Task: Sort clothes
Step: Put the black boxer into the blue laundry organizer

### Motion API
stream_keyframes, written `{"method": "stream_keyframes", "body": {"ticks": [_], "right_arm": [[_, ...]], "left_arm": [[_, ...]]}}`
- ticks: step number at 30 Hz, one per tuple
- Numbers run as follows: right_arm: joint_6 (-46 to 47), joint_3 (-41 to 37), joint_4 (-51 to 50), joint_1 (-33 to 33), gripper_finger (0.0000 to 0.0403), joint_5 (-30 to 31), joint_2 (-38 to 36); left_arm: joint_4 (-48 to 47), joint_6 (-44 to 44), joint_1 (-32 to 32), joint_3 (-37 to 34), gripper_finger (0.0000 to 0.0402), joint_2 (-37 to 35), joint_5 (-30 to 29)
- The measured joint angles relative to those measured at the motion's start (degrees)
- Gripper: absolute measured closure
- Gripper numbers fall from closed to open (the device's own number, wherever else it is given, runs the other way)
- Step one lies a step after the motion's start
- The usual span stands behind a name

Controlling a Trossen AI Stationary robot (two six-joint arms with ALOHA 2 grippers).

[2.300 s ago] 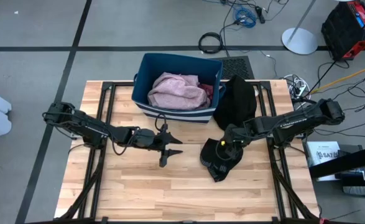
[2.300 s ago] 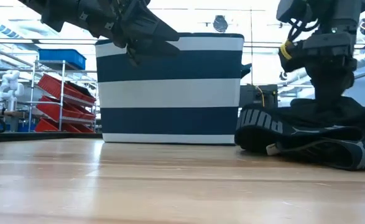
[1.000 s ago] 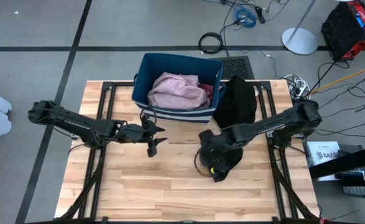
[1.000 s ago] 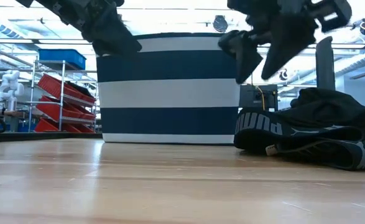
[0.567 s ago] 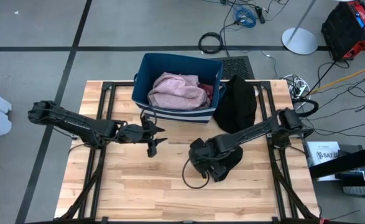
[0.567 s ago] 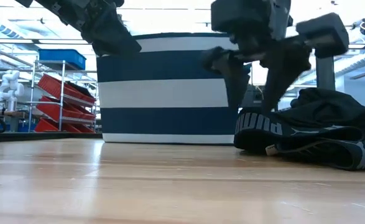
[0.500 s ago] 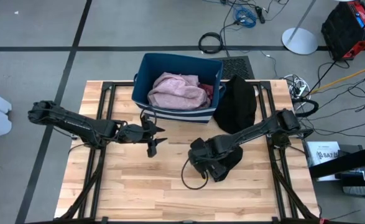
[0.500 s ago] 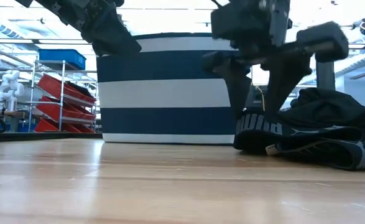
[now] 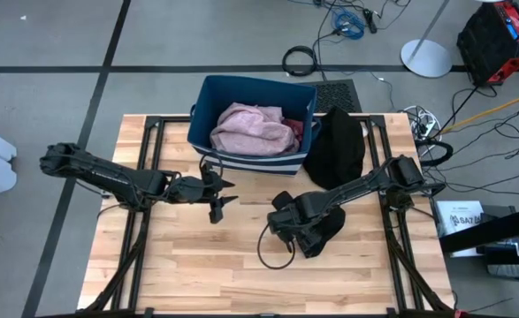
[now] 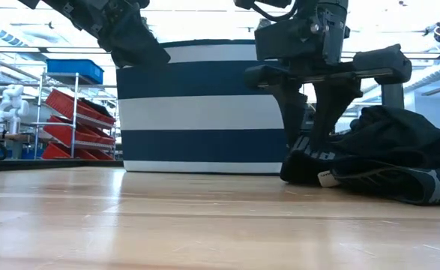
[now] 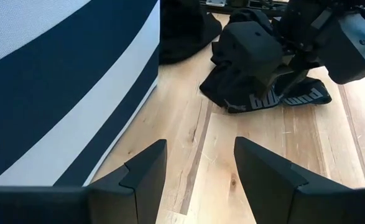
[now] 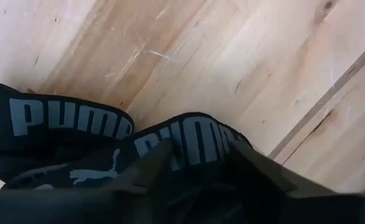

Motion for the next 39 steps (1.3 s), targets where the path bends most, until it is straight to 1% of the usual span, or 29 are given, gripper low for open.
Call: {"method": "stream_keyframes", "body": {"ticks": [2,5,6,7,12,14,17,24,28,33,34,37,39], "right_arm": [[0.02,0.0,-0.41,0.0,0.0296,0.02,0.0],[0.14,0.0,-1.04,0.0,0.0369,0.04,0.0],[0.17,0.0,-1.06,0.0,0.0385,0.04,0.0],[0.18,0.0,-1.01,0.0,0.0392,0.05,0.0],[2.82,0.83,-0.93,0.0,0.0398,0.07,0.0],[3.74,3.09,-1.82,0.0,0.0399,0.08,-0.02],[5.27,8.55,-4.99,0.0,0.04,0.07,-0.07],[8.03,27.75,-18.17,0.0,0.0401,0.18,-0.07],[8.79,39.84,-25.56,0.0,0.0402,0.35,-0.13],[8.84,53.8,-33.0,0.0,0.0402,5.09,-0.24],[9.14,54.77,-33.02,0.0,0.0402,5.97,-0.57],[9.18,51.3,-29.17,-0.19,0.0403,8.87,-5.11],[10.48,51.08,-28.86,-0.4,0.0403,10.76,-6.96]], "left_arm": [[0.0,0.02,0.0,0.0,0.0203,0.0,0.01],[0.0,0.02,0.0,0.0,0.0203,0.0,0.01],[0.0,0.02,0.0,0.0,0.0203,0.0,0.01],[0.02,0.02,0.0,0.0,0.0203,0.0,0.01],[0.02,0.02,0.0,0.0,0.0203,0.0,0.01],[0.05,0.02,0.0,0.0,0.0203,0.0,0.01],[0.17,0.02,0.0,0.0,0.0203,0.0,0.01],[0.33,0.02,-0.05,0.0,0.0203,0.0,0.08],[2.01,0.37,-0.6,0.0,0.0203,0.01,2.52],[6.77,3.25,-2.09,-0.02,0.0203,0.02,5.28],[7.92,3.83,-2.39,-0.02,0.0203,0.02,6.15],[10.56,5.86,-3.15,-0.02,0.0203,0.0,8.58],[11.86,6.93,-3.72,-0.02,0.0203,0.02,10.06]]}}
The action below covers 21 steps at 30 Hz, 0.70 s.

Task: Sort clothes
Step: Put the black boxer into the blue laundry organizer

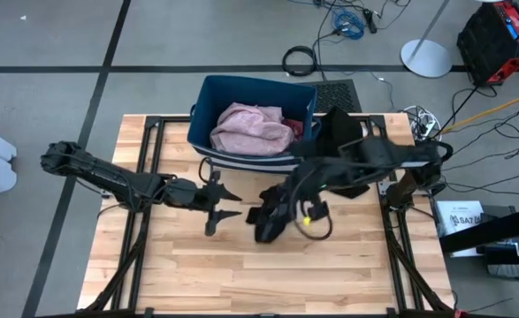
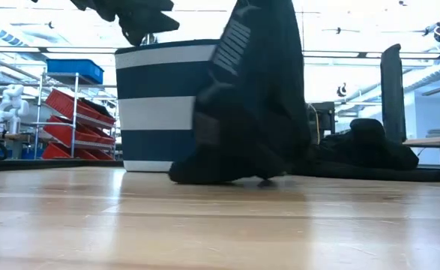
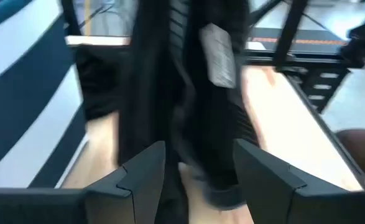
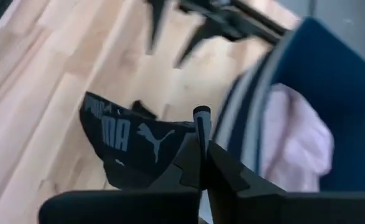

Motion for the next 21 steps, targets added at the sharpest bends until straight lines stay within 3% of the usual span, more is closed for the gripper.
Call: {"method": "stream_keyframes", "body": {"ticks": [6,11,21], "right_arm": [[4.41,0.0,1.02,-0.21,0.0403,6.43,-3.84],[7.03,0.0,1.01,-0.25,0.0403,10.17,-4.9],[7.49,-0.02,0.95,-0.25,0.0403,11.56,-5.05]], "left_arm": [[0.61,0.55,-0.54,0.0,0.0203,-0.02,0.72],[5.28,-5.74,-0.53,-2.24,0.0203,1.0,0.37],[27.08,-17.44,-1.48,-5.05,0.0203,19.04,-2.59]]}}
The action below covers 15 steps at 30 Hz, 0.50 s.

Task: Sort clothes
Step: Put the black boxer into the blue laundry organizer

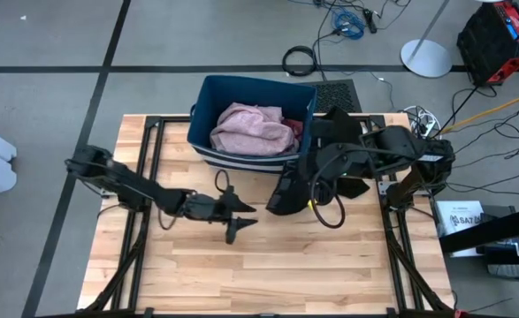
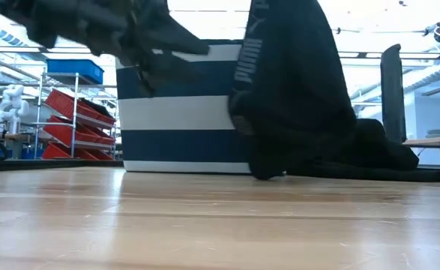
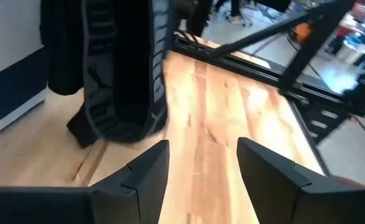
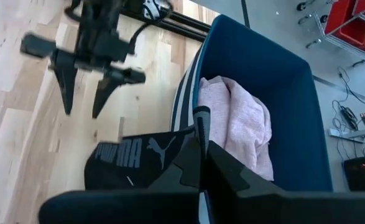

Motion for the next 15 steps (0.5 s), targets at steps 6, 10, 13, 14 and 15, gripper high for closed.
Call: {"method": "stream_keyframes", "body": {"ticks": [6,10,13,14,15], "right_arm": [[0.24,0.0,-0.05,0.0,0.0403,0.02,-0.25],[0.24,0.0,-0.72,0.0,0.0403,0.02,-0.45],[0.24,0.0,-0.96,0.0,0.0403,0.03,-0.51],[0.2,0.0,-1.01,0.0,0.0403,0.02,-0.51],[0.17,0.0,-1.0,0.0,0.0403,0.01,-0.51]], "left_arm": [[8.9,-3.25,-0.11,0.02,0.0202,9.96,-3.99],[8.96,-11.7,-0.11,0.02,0.0185,13.97,-5.01],[10.29,-16.3,-0.64,0.0,0.0163,16.62,-7.18],[12.73,-16.92,-0.95,-0.02,0.0154,17.81,-7.81],[16.13,-17.09,-1.31,-0.01,0.0146,19.04,-8.36]]}}
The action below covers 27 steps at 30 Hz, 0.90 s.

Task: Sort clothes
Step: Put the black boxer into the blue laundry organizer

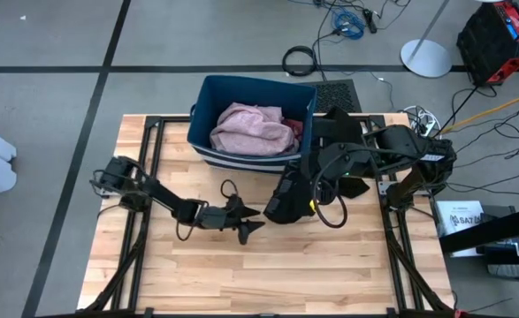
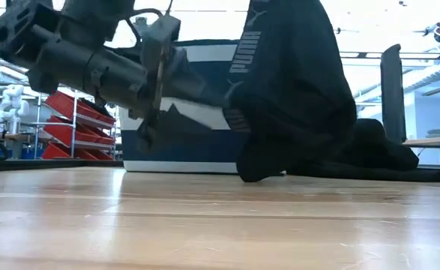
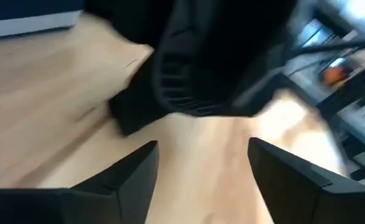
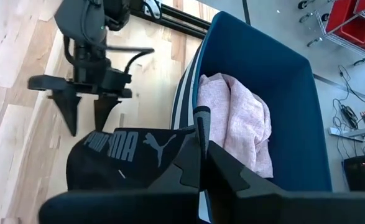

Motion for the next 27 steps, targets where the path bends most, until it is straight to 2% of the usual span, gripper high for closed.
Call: {"method": "stream_keyframes", "body": {"ticks": [4,9,13,15,18,27], "right_arm": [[-0.13,0.0,-0.17,0.0,0.0403,0.01,0.0],[-0.26,0.0,-0.4,0.0,0.0403,0.01,0.0],[-0.33,0.0,-0.38,0.0,0.0403,-0.01,0.0],[-0.23,0.0,-0.36,0.0,0.0403,-0.03,0.0],[-0.13,0.0,-0.34,0.0,0.0403,-0.01,0.0],[0.08,0.0,-0.27,0.0,0.0403,-0.06,0.0]], "left_arm": [[16.53,-0.84,-0.83,0.03,0.0114,6.4,-2.1],[31.05,-6.75,-0.73,0.03,0.0092,16.16,-3.44],[41.49,-10.05,-0.73,0.19,0.0085,21.91,-8.64],[41.33,-10.82,-0.39,0.86,0.0083,22.4,-9.87],[40.32,-9.06,0.45,2.55,0.0083,22.55,-7.87],[37.53,4.51,2.22,6.79,0.0083,22.41,-7.07]]}}
